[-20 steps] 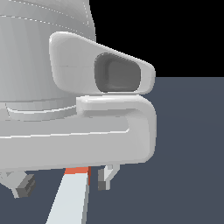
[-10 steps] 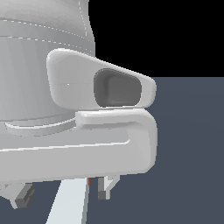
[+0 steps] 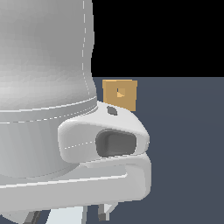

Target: Insert the peg into the horizontal hole in a box.

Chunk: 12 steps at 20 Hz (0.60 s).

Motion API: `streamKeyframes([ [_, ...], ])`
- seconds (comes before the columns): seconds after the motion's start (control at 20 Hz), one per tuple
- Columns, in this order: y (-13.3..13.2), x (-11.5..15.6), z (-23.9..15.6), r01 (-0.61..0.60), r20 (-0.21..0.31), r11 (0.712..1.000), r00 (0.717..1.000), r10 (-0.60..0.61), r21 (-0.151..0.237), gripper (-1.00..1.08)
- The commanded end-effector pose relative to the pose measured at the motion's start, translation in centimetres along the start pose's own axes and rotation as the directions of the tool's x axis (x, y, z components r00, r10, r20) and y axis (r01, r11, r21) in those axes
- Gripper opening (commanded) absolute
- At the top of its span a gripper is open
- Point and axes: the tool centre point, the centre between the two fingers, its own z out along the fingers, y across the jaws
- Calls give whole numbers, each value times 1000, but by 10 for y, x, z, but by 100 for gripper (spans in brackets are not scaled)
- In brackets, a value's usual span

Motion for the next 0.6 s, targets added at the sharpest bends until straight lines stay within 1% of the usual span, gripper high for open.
streamKeyframes([
  [0.0, 1, -1, 3, 0, 1, 1000, 1000, 0, -2, 100],
  [0.05, 1, -1, 4, 0, 1, 1000, 1000, 0, -2, 100],
  [0.1, 1, -1, 4, 0, 1, 1000, 1000, 0, -2, -100],
  [0.55, 1, -1, 4, 0, 1, 1000, 1000, 0, -2, -100],
])
